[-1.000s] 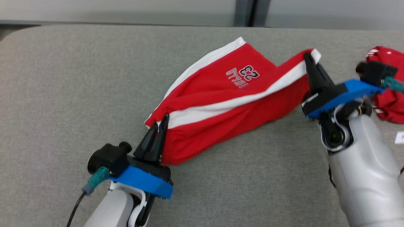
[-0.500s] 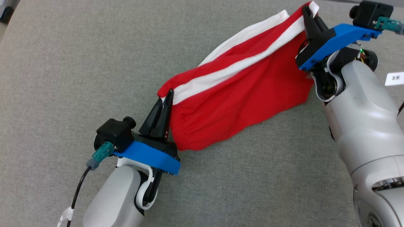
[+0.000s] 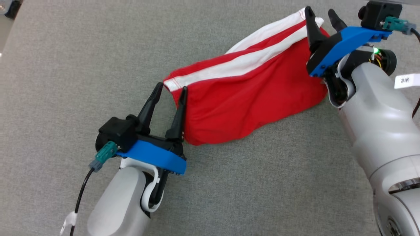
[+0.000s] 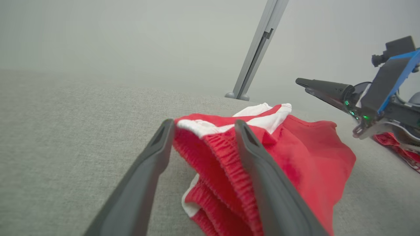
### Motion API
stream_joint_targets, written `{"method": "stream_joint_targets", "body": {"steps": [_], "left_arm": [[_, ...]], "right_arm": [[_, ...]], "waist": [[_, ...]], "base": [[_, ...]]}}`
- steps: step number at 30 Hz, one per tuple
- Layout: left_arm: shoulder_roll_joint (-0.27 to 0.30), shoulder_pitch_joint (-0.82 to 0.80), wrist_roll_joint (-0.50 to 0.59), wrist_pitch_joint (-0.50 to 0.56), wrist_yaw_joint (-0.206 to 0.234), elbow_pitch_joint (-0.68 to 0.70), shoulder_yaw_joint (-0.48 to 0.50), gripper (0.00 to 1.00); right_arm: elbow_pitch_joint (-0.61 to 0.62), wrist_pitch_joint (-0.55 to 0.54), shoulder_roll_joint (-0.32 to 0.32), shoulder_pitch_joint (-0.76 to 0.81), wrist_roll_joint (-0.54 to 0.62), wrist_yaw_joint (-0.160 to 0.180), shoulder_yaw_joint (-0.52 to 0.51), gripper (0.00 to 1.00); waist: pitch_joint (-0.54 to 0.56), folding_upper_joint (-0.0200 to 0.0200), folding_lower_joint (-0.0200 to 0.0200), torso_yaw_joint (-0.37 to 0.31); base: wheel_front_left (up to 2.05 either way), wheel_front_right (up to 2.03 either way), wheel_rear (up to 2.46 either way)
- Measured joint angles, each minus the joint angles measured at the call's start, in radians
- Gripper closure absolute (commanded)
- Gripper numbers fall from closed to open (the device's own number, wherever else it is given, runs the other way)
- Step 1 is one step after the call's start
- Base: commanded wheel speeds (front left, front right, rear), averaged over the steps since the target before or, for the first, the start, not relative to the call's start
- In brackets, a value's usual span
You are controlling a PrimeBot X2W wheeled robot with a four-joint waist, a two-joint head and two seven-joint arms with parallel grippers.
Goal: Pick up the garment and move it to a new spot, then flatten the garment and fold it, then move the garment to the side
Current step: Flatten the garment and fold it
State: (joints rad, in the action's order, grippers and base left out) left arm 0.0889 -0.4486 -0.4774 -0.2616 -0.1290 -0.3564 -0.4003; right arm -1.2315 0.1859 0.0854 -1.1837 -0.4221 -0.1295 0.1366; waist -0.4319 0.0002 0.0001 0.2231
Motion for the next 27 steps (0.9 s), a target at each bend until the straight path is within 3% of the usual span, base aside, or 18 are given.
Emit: {"method": "stream_joint_targets", "body": {"steps": [8, 14, 20, 27], "left_arm": [[0.026, 0.122, 0.082, 0.0, 0.0, 0.043, 0.057, 0.0], [0.032, 0.227, 0.195, 0.0, 0.007, 0.153, 0.212, 0.0], [-0.014, 0.312, 0.266, 0.0, 0.024, 0.263, 0.362, 0.0], [-0.035, 0.36, 0.331, 0.0, 0.035, 0.3, 0.395, 0.0]], "right_arm": [[0.016, 0.0, 0.093, 0.13, -0.011, 0.0, 0.124, 0.0], [0.014, -0.006, 0.168, 0.186, -0.042, 0.0, 0.169, 0.0], [0.001, -0.035, 0.198, 0.189, -0.056, 0.0, 0.197, 0.0], [-0.034, -0.084, 0.227, 0.186, -0.055, -0.001, 0.212, 0.0]], "waist": [[0.066, -0.0002, -0.0002, 0.012], [0.093, -0.0002, -0.0003, 0.031], [0.087, -0.0002, -0.0001, 0.053], [0.074, -0.0002, -0.0001, 0.082]], "base": [[0.0, 0.0, 0.0], [0.0, 0.0, 0.0], [0.0, 0.0, 0.0], [0.0, 0.0, 0.0]]}}
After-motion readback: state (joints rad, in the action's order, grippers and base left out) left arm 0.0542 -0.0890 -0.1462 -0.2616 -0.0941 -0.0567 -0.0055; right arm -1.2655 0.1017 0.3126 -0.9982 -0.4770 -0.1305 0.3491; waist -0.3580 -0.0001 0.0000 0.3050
